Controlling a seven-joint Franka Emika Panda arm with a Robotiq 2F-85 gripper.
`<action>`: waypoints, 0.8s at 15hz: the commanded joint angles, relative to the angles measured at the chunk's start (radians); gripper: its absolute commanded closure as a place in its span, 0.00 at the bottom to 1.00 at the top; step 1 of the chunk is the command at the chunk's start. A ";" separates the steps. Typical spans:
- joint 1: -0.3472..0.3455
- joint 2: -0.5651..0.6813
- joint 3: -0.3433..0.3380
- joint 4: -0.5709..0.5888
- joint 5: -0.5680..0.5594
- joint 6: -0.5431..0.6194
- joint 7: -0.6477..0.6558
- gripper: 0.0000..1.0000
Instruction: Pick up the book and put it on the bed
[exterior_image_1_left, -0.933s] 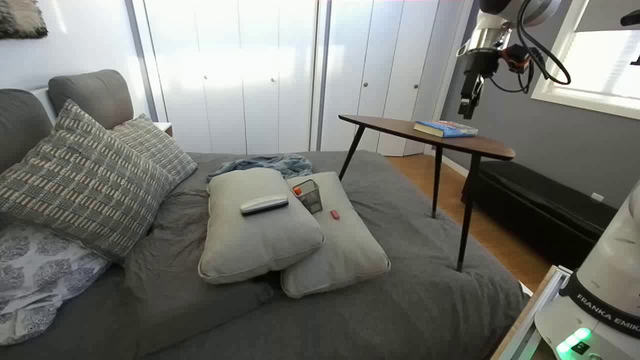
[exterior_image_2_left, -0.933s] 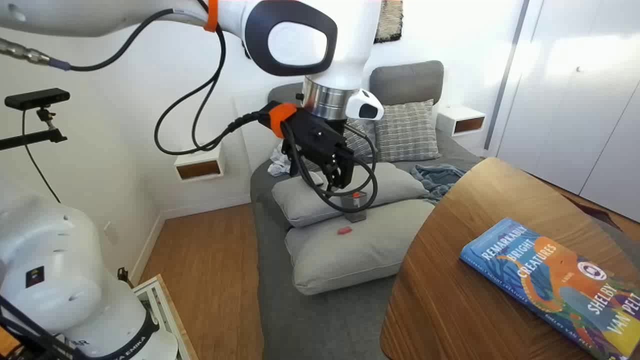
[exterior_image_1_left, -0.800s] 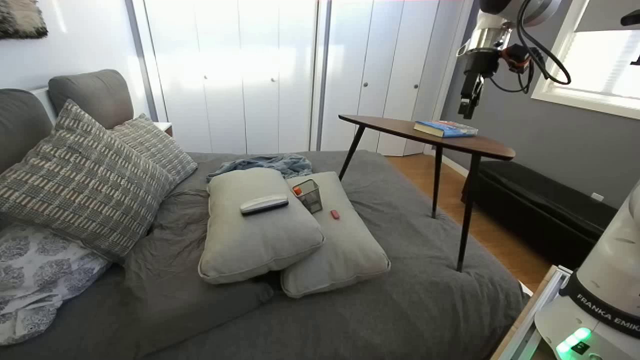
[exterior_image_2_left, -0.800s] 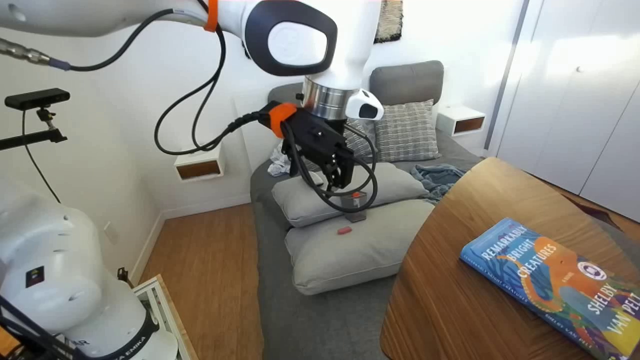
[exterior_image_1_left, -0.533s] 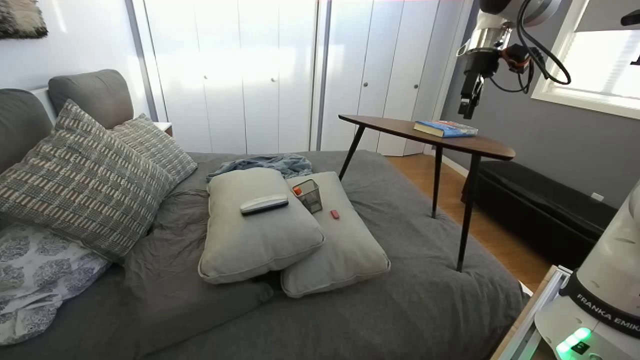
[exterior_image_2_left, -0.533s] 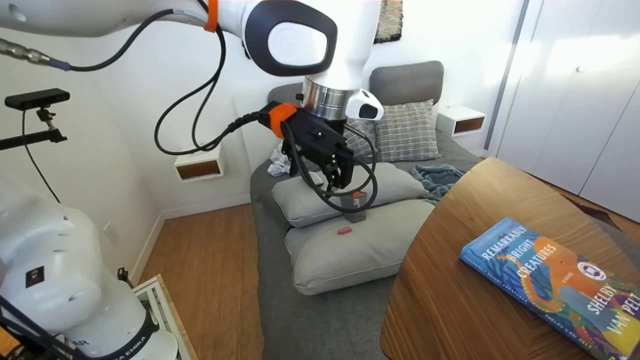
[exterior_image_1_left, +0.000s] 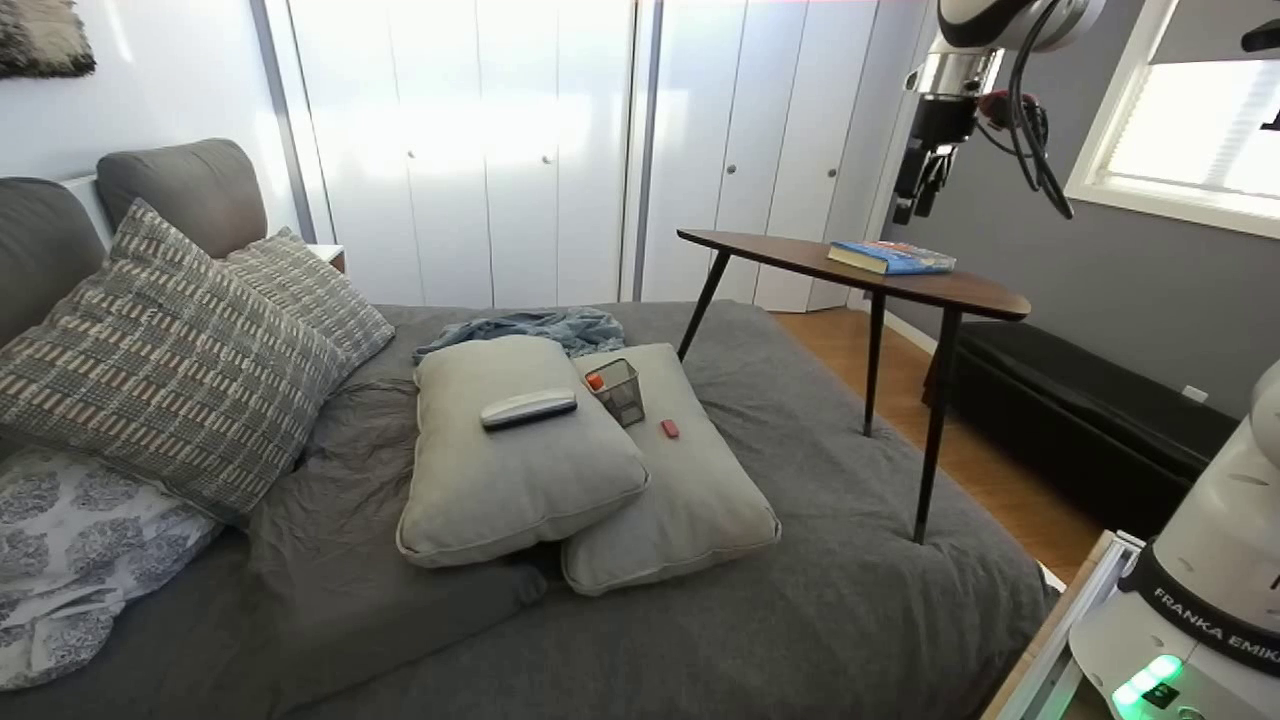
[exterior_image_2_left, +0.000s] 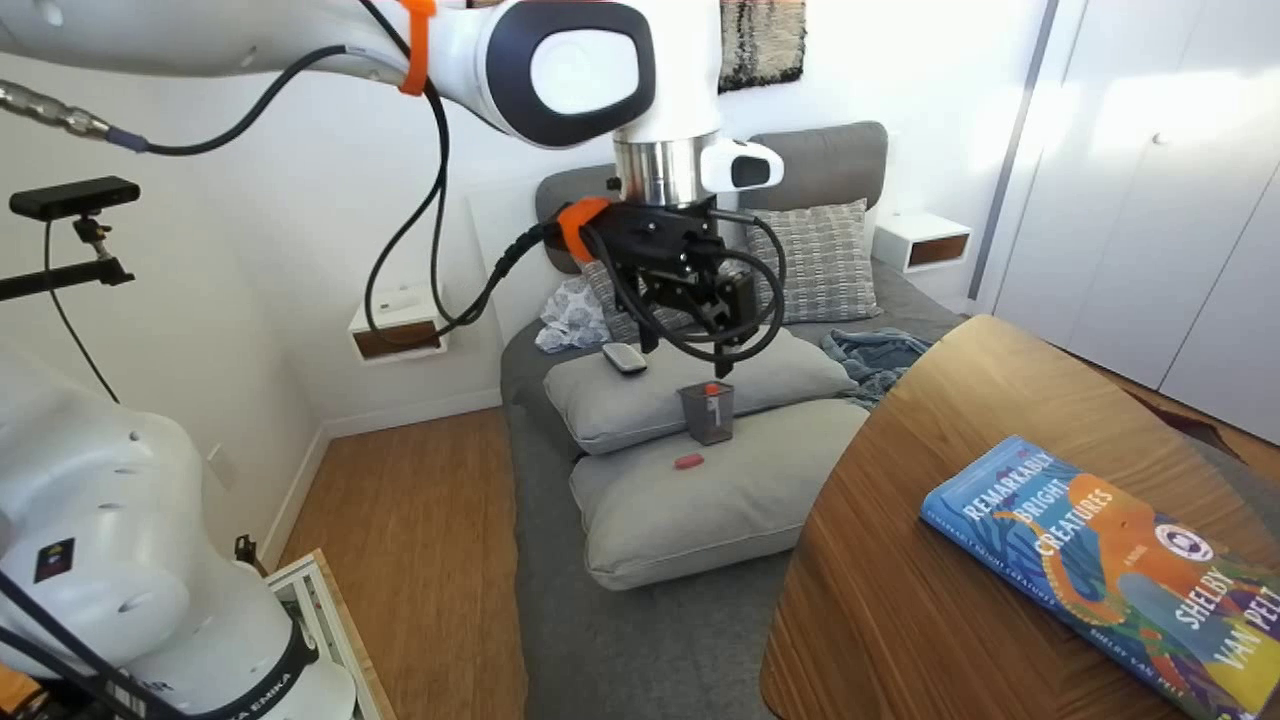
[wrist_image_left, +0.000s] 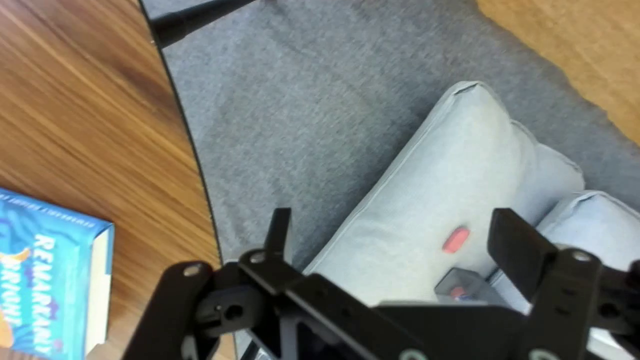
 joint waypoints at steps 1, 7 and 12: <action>-0.042 0.003 0.057 -0.032 -0.157 0.132 0.144 0.00; -0.111 0.085 0.086 -0.017 -0.487 0.284 0.424 0.00; -0.140 0.197 0.080 0.033 -0.814 0.315 0.719 0.00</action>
